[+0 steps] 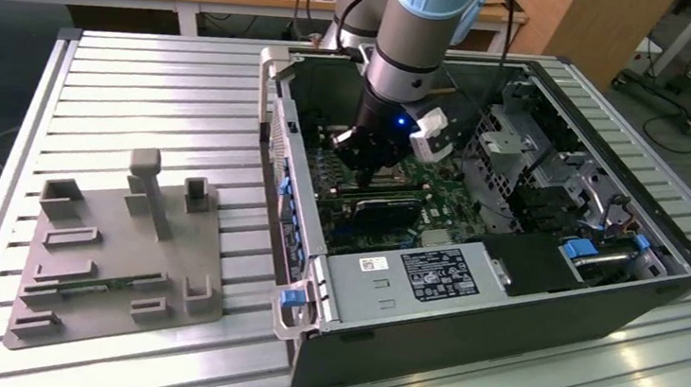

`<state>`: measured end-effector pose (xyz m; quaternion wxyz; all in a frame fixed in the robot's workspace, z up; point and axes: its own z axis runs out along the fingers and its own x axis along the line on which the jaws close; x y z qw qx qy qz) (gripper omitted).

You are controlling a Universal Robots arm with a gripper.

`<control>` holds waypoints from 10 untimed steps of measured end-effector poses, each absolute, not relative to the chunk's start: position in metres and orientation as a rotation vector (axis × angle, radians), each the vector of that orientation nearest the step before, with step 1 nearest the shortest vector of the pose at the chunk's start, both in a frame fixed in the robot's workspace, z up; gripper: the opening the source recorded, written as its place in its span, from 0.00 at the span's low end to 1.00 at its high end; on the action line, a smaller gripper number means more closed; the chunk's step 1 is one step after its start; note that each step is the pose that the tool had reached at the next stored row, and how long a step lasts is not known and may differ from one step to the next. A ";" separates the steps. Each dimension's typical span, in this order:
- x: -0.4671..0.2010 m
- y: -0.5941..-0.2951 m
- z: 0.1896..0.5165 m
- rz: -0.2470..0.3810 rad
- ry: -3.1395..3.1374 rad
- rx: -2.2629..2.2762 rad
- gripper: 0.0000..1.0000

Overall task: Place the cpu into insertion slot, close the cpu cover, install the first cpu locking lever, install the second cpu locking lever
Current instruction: 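Install the second cpu locking lever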

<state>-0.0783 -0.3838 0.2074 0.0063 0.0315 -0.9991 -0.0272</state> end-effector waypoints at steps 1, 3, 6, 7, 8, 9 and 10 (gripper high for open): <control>-0.079 -0.384 0.206 -0.086 -3.126 0.099 0.10; -0.079 -0.384 0.205 -0.088 -3.126 0.099 0.10; -0.080 -0.384 0.203 -0.090 -3.126 0.100 0.10; -0.080 -0.384 0.203 -0.091 -3.126 0.100 0.10; -0.081 -0.384 0.203 -0.093 -3.126 0.100 0.10; -0.081 -0.384 0.202 -0.094 -3.126 0.100 0.10; -0.081 -0.384 0.202 -0.096 -3.126 0.100 0.10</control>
